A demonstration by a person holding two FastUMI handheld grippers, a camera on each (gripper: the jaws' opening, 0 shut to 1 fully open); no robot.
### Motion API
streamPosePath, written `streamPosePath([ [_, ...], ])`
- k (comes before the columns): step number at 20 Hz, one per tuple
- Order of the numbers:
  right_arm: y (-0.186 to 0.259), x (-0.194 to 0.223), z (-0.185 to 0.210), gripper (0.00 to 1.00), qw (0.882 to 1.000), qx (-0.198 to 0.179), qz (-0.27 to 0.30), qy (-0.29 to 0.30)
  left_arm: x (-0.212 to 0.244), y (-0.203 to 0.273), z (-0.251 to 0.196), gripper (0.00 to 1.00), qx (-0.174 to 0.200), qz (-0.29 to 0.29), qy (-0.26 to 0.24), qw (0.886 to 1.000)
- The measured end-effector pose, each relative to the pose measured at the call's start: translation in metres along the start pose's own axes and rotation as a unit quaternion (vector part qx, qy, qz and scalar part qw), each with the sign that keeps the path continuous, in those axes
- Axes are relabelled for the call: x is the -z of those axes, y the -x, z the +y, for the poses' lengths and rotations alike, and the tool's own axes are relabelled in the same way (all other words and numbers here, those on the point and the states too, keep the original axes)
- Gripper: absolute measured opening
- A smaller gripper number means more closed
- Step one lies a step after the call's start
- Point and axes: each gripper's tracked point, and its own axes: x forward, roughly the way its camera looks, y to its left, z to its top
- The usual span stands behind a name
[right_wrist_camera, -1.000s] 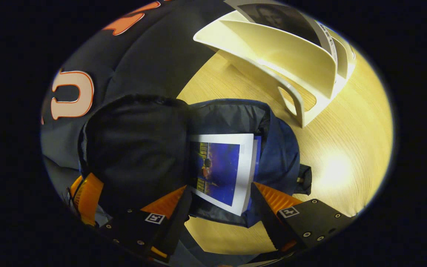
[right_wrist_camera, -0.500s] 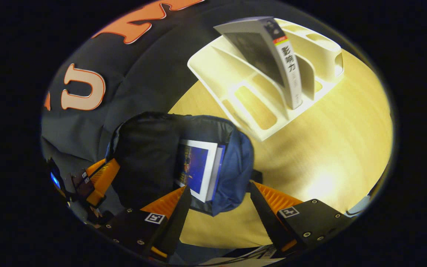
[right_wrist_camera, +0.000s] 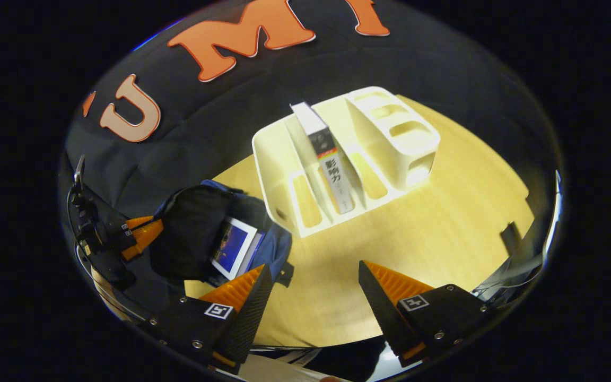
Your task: Open the schoolbag, grab two books from the bookshelf and put them into the schoolbag.
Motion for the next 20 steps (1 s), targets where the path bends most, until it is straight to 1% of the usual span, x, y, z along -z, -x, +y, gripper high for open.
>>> streamPosePath([
  [2,0.014,-0.031,-0.007,0.97,0.999,0.005,-0.025,0.021,0.001,0.001,-0.002,0.01,0.000,0.000,-0.001,1.000],
  [5,0.030,-0.079,-0.003,0.97,0.997,0.001,-0.056,0.049,0.001,-0.001,-0.003,0.01,-0.001,0.000,0.003,1.000],
  [9,0.032,-0.137,0.010,0.98,0.995,-0.008,-0.070,0.076,0.001,-0.002,-0.005,0.01,-0.002,0.000,0.011,1.000],
  [12,0.011,-0.166,0.017,0.97,0.994,-0.004,-0.066,0.083,0.004,-0.006,-0.006,0.01,-0.001,0.004,0.020,1.000],
  [14,-0.010,-0.181,0.017,0.97,0.993,0.007,-0.053,0.104,0.005,-0.006,-0.007,0.01,-0.002,0.006,0.023,1.000],
  [16,-0.035,-0.192,0.022,0.97,0.993,0.010,-0.030,0.112,0.005,-0.008,-0.005,0.01,-0.009,0.011,0.024,1.000],
  [18,-0.062,-0.197,0.032,0.98,0.994,-0.005,-0.001,0.105,0.004,-0.010,-0.003,0.01,-0.013,0.014,0.024,1.000],
  [20,-0.089,-0.198,0.030,0.97,0.993,0.004,0.023,0.113,0.006,-0.012,-0.004,0.01,-0.013,0.018,0.029,0.999],
])
